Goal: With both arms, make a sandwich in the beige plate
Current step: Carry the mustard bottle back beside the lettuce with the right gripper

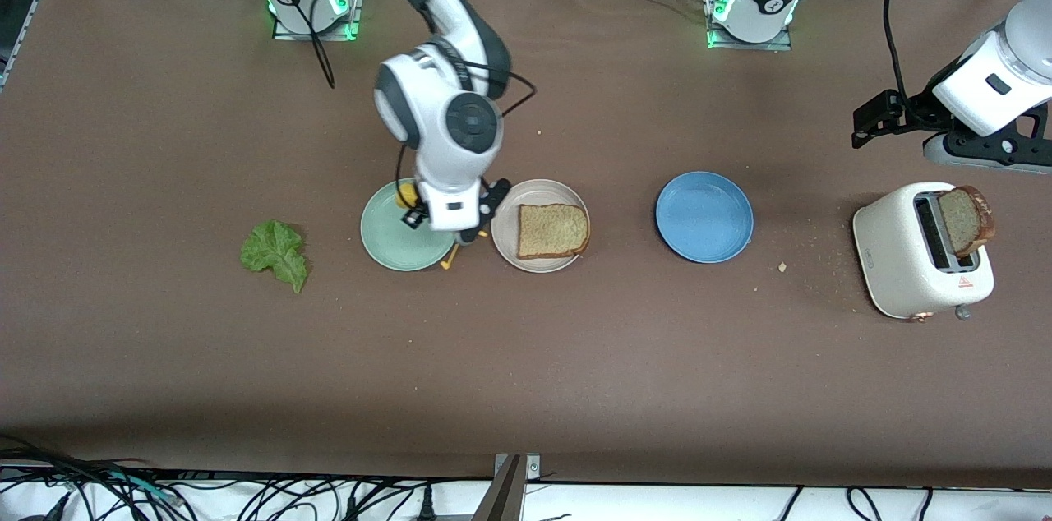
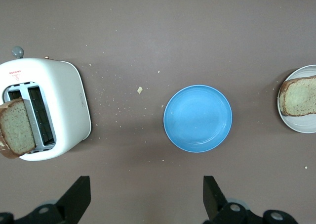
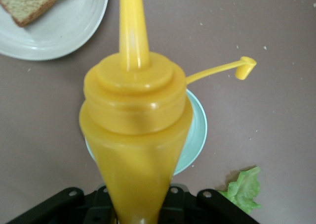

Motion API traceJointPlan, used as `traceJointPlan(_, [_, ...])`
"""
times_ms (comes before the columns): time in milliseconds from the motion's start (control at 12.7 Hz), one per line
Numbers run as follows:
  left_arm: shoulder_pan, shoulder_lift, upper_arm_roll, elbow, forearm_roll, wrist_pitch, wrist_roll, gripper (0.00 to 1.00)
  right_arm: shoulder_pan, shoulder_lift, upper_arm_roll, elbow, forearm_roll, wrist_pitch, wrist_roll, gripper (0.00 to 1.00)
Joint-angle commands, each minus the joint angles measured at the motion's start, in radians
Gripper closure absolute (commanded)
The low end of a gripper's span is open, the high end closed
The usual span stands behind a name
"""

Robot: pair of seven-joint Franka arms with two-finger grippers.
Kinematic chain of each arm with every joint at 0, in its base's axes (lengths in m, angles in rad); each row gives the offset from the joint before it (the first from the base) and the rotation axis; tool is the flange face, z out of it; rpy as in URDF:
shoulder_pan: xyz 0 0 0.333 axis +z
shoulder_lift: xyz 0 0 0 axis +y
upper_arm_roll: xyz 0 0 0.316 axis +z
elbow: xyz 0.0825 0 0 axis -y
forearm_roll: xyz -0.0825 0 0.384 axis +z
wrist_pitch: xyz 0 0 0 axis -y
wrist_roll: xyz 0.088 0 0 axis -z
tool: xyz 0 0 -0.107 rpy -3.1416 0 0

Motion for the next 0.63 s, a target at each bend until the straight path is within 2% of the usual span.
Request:
traceJointPlan(0, [0.005, 0.000, 0.000, 0.007, -0.009, -0.011, 0.022, 0.00, -0.225, -0.211, 0.172, -0.270, 0.034, 0.144, -0.126, 1.00])
traceJointPlan(158, [0.005, -0.002, 0.000, 0.007, -0.007, -0.011, 0.022, 0.00, -0.362, -0.282, 0.227, -0.366, 0.076, 0.200, -0.319, 1.00])
traceJointPlan(315, [0.004, -0.002, -0.002, 0.007, -0.007, -0.011, 0.022, 0.00, -0.457, -0.327, 0.240, -0.427, 0.149, 0.227, -0.500, 1.00])
traceJointPlan(551, [0.004, -0.002, -0.003, 0.007, -0.006, -0.009, 0.022, 0.00, -0.601, -0.334, 0.240, -0.504, 0.412, 0.275, -0.866, 1.00])
